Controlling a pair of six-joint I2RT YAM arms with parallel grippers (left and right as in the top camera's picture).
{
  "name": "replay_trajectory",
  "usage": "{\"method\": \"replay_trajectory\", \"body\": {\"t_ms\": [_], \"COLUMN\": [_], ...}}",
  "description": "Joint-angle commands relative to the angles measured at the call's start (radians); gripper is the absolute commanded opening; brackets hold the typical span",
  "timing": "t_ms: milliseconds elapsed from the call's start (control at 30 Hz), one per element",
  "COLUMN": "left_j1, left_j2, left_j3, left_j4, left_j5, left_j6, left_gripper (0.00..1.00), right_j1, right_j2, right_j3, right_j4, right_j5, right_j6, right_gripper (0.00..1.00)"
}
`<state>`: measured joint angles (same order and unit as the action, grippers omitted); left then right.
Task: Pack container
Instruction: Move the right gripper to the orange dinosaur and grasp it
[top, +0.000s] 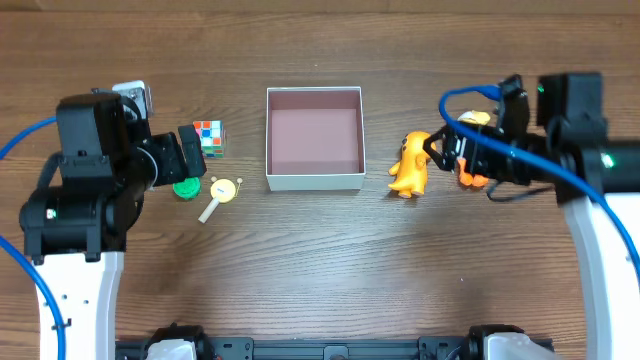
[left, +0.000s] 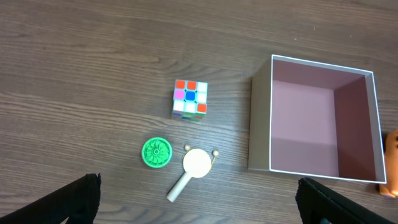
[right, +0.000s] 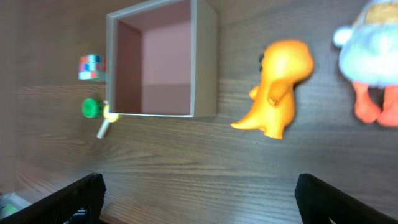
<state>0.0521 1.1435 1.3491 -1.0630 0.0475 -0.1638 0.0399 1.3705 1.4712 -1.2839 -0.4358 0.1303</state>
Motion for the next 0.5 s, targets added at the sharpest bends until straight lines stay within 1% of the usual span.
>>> {"method": "replay_trajectory", "body": {"t_ms": [0, 133, 267, 300, 400, 467], "left_j1": [-0.006, -0.006, -0.006, -0.006, -0.006, -0.006], "left_j2": [0.021, 0.031, 0.045, 0.047, 0.061, 0.072], "left_j3": [0.028, 0.028, 0.028, 0.028, 0.028, 0.028], "left_j4": [-0.005, -0.037, -0.060, -0.059, -0.059, -0.060], "left_j5": [-0.034, -0.062, -0.061, -0.061, -0.061, -0.061], "left_j6": [0.030, 0.030, 0.030, 0.030, 0.030, 0.030], "left_gripper": [1.00, 1.00, 1.00, 1.00, 1.00, 1.00], "right_j1": [0.004, 0.005, 0.005, 0.006, 0.026, 0.060], "right_j2": [0.135, 0.302, 0.438, 0.462, 0.516, 0.528], "right_j3": [0.021, 0.021, 0.021, 0.020, -0.013, -0.059], "right_j4": [0.002, 0.022, 0.071, 0.082, 0.147, 0.204], "right_j5": [0.051, 0.158, 0.171, 0.177, 0.182, 0.214], "right_j6": [0.028, 0.111, 0.143, 0.153, 0.160, 0.189], "right_gripper": [1.00, 0.99, 0.95, 0.94, 0.89, 0.89]}}
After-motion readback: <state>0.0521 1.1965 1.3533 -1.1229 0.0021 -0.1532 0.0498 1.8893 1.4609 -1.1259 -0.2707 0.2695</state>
